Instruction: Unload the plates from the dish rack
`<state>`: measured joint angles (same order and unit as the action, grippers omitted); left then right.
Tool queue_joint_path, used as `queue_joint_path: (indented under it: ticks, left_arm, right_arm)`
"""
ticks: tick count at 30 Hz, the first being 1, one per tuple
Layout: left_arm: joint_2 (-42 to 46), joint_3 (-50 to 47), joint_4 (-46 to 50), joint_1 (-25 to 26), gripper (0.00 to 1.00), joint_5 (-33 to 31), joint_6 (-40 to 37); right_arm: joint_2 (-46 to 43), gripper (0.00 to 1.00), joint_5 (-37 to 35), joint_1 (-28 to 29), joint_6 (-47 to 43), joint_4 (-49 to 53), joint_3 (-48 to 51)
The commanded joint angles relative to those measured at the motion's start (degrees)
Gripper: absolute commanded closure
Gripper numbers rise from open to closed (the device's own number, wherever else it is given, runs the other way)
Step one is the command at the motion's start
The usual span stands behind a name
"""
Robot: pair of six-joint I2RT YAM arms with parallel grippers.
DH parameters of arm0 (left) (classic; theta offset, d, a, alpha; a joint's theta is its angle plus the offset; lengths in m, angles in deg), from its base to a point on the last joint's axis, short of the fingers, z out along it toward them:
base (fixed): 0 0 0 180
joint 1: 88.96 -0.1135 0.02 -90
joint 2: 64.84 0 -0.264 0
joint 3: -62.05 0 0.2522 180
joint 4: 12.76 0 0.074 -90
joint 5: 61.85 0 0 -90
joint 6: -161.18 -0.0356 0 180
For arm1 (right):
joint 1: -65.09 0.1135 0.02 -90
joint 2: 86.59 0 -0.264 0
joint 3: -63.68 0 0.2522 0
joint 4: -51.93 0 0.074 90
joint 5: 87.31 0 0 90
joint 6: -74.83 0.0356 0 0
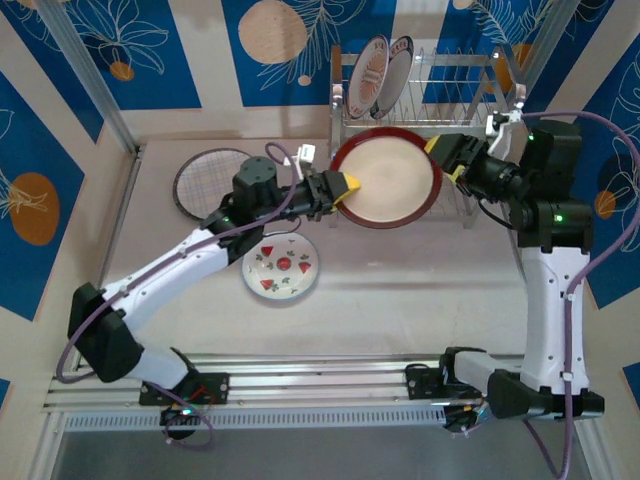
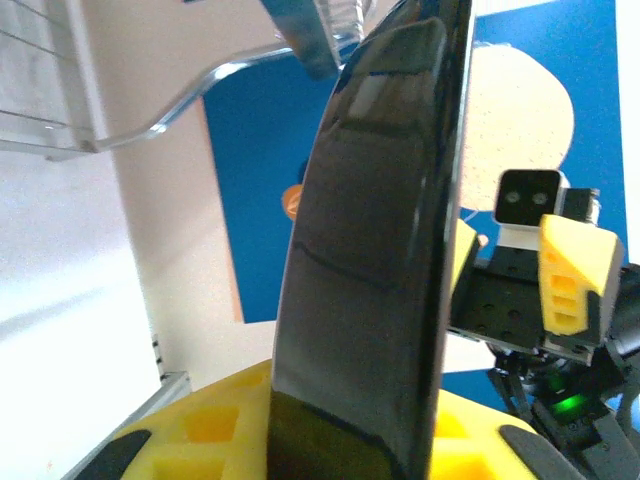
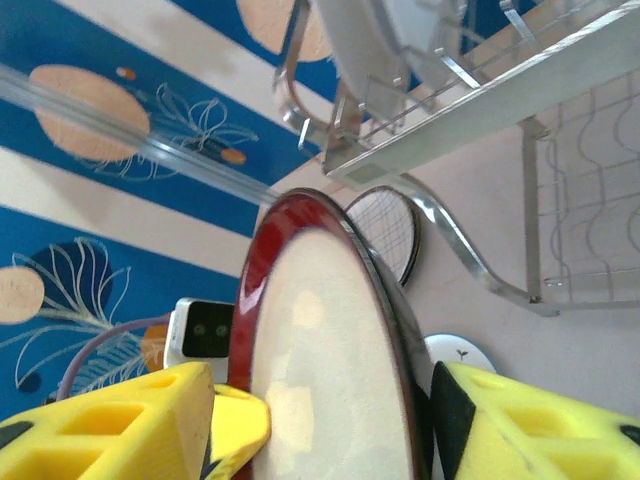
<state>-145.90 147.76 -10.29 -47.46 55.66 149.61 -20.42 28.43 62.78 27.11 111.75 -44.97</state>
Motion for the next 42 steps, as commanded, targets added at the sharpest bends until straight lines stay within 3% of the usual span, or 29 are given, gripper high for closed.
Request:
queue_joint_path:
  ticks: [1, 10, 20, 32, 42]
  left_arm:
    - [7.21, -0.97, -1.98, -2.46, 1.00, 0.92, -1.24]
    - [20.73, -8.86, 9.47, -9.34, 1.00, -0.31, -3.17]
    - [32.79, -21.46, 16.04, -18.12, 1.00, -1.24, -2.40]
    - [42.30, -38.53, 16.87, -19.87, 1.00, -9.23, -1.39]
    - [43.09, -48.02, 13.13, -19.87, 1.00, -13.92, -1.71]
  right_arm:
    - [0.83, 0.39, 1.35, 2.88, -3.96, -0.90, -3.74]
    - [0.90, 0.37, 0.45, 10.29, -12.28, -6.98, -2.86]
    - [-9.30, 0.37, -1.93, 21.71, -28.54, -23.24, 13.84]
    - [-11.35, 0.34, 2.33, 29.93, -48.64, -13.97, 19.23]
    - [-9.75, 0.32, -0.38, 35.26, -54.93, -11.39, 19.40]
